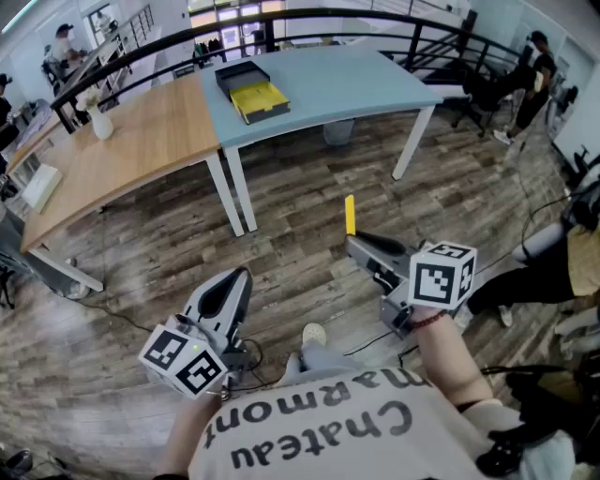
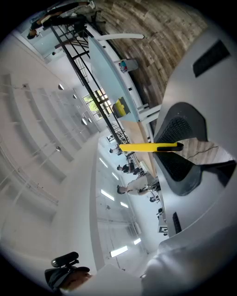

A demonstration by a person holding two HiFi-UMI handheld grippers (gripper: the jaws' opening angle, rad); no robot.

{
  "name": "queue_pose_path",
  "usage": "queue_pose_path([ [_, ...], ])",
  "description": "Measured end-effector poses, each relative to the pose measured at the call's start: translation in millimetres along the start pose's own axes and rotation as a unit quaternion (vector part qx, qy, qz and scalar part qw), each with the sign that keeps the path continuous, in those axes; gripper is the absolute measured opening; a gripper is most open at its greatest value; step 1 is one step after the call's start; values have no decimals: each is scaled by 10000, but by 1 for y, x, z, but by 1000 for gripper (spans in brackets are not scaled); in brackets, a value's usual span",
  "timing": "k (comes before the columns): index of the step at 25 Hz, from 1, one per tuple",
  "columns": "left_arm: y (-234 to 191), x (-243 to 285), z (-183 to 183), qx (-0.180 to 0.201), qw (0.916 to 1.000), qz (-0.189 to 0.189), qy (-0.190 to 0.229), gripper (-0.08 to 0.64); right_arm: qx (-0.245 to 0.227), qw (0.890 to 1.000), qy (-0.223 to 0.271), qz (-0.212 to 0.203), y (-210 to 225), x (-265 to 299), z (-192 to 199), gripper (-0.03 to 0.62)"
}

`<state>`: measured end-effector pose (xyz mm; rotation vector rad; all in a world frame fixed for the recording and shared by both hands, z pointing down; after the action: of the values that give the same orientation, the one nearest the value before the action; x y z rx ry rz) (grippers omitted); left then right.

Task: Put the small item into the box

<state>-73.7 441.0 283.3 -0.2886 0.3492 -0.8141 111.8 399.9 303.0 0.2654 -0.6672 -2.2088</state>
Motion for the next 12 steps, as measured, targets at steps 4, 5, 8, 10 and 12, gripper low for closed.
queue_pose_path([
  [4,-2,2,-2,13,10000,20,4,2,-118,9999,-51,21,-1,5,-2,78],
  [5,-2,1,-2,37,10000,30,-4,3,-129,9999,-63,24,-1,5,-2,78],
  [8,-6,1,-1,116,9999,5,-56,3,-84,9999,-83,3,2,9,2,78],
  [10,-14,4,0,108,9999,-59,-87,2,10,10000,-91,-17,8,16,3,78],
  [12,-23,9,-2,96,9999,-112,-85,2,87,9999,-98,-50,14,26,1,78],
])
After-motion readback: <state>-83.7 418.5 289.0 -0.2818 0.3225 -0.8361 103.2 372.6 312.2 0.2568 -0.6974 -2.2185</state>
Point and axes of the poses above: the fingertips, and each gripper's own axes: x forward along the fingers, y to its right, z out of its underside, the point moved 1 cm from there along -x, backward along the fingers, and after that the axes turned 13 degrees about y, right-handed, at the moved point
